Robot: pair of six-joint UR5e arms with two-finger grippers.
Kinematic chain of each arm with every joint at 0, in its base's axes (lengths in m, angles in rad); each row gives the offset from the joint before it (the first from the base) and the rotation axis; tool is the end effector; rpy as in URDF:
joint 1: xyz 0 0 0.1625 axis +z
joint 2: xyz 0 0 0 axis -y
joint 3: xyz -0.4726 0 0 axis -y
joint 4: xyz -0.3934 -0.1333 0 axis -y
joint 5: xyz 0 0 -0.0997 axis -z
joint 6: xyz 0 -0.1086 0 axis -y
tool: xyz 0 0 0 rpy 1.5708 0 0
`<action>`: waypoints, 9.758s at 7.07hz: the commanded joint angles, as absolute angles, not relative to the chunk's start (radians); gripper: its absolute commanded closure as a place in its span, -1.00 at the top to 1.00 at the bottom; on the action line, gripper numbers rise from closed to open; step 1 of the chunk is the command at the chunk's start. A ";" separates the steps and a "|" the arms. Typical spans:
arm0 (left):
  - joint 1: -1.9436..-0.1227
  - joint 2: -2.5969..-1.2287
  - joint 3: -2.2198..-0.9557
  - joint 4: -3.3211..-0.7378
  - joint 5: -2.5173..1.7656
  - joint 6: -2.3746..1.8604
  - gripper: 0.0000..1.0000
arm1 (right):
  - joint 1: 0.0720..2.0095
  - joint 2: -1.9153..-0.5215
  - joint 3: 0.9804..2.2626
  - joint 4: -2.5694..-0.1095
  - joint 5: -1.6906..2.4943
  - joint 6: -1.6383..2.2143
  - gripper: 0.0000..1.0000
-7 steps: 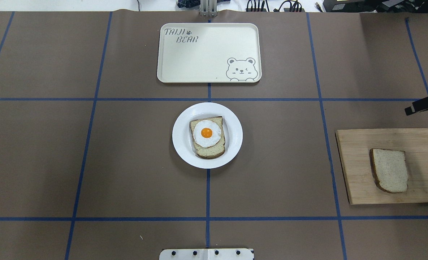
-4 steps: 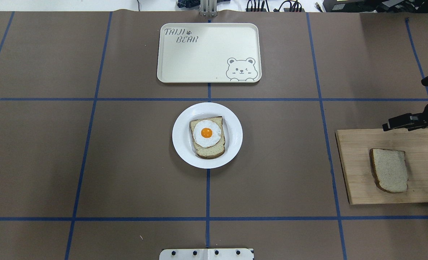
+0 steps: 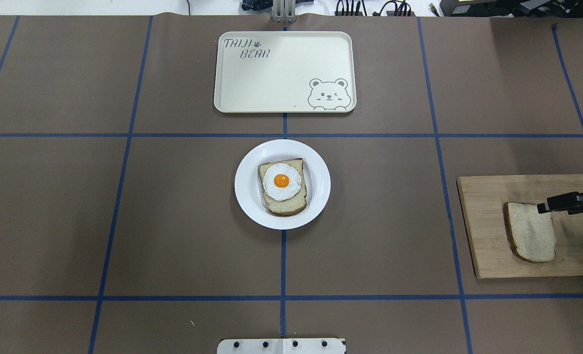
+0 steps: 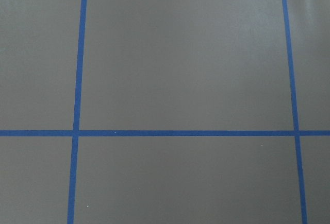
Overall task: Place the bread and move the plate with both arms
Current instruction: 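Lower the right gripper onto the bread slice edge and close on it, then lift the bread slice with the right gripper and carry it over the plate, then lower the bread slice onto the egg toast with the right gripper, then open the right gripper and raise it away while the left arm reaches in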
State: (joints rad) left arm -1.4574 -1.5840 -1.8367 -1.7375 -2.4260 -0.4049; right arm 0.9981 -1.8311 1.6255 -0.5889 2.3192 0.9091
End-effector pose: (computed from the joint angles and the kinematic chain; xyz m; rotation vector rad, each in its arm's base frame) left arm 0.0061 -0.5077 0.5480 0.1885 0.9185 -0.0793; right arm -0.1616 -0.3603 0.6864 0.0660 -1.0185 0.0164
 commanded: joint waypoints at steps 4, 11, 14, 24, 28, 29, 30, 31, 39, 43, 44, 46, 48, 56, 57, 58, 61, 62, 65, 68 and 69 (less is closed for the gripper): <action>-1.457 -1.601 -1.841 -1.744 -2.444 -0.459 0.98 | 0.956 -1.836 1.611 -0.580 2.309 0.923 0.54; -1.457 -1.598 -1.832 -1.744 -2.442 -0.459 0.98 | 0.930 -1.839 1.620 -0.578 2.306 0.911 -1.00; -1.457 -1.598 -1.832 -1.746 -2.442 -0.459 0.98 | 0.933 -1.835 1.637 -0.578 2.307 0.908 -1.00; -1.457 -1.598 -1.813 -1.750 -2.442 -0.448 0.98 | 0.937 -1.835 1.637 -0.578 2.304 0.891 -0.04; -1.457 -1.598 -1.818 -1.750 -2.444 -0.449 0.98 | 0.933 -1.829 1.621 -0.578 2.307 0.891 -0.15; -1.457 -1.598 -1.816 -1.750 -2.444 -0.448 0.98 | 0.931 -1.818 1.620 -0.580 2.310 0.896 -0.17; -1.457 -1.598 -1.816 -1.750 -2.444 -0.448 0.98 | 0.928 -1.810 1.609 -0.580 2.312 0.899 -0.40; -1.457 -1.597 -1.816 -1.750 -2.444 -0.448 0.98 | 0.928 -1.810 1.609 -0.580 2.313 0.899 -0.69; -1.457 -1.589 -1.815 -1.752 -2.442 -0.446 0.98 | 1.046 -1.635 1.629 -0.589 2.586 1.053 -1.00; -1.457 -1.591 -1.786 -1.761 -2.444 -0.442 0.98 | 0.906 -1.233 1.611 -0.694 2.550 1.438 -1.00; -1.457 -1.597 -1.773 -1.763 -2.442 -0.440 0.98 | 0.834 -1.145 1.612 -0.759 2.477 1.500 -1.00; -1.457 -1.598 -1.769 -1.763 -2.442 -0.440 0.98 | 0.708 -1.018 1.559 -0.808 2.298 1.523 -1.00; -1.457 -1.598 -1.781 -1.761 -2.444 -0.443 0.98 | 0.693 -0.947 1.478 -0.808 2.296 1.484 -1.00; -1.457 -1.600 -1.786 -1.763 -2.444 -0.446 0.98 | 0.646 -0.919 1.404 -0.804 2.247 1.325 -1.00; -1.457 -1.604 -1.787 -1.763 -2.445 -0.452 0.98 | 0.646 -0.919 1.404 -0.805 2.237 1.325 -1.00; -1.457 -1.618 -1.783 -1.763 -2.445 -0.456 0.98 | 0.647 -0.919 1.402 -0.807 2.237 1.325 -0.97; -1.454 -1.624 -1.781 -1.763 -2.445 -0.457 0.98 | 0.649 -0.917 1.396 -0.807 2.223 1.325 -0.96; -1.453 -1.624 -1.782 -1.763 -2.445 -0.456 0.98 | 0.647 -0.917 1.396 -0.807 2.221 1.327 -0.39; -1.381 -1.624 -1.776 -1.781 -2.501 -0.494 0.98 | 0.667 -0.928 1.404 -0.807 2.229 1.332 1.00; -1.151 -1.672 -1.761 -2.083 -2.507 -0.977 0.96 | 0.802 -1.075 1.471 -0.815 2.343 1.327 1.00; -1.059 -1.724 -1.711 -2.253 -2.500 -1.161 0.96 | 0.854 -1.094 1.470 -0.831 2.356 1.318 1.00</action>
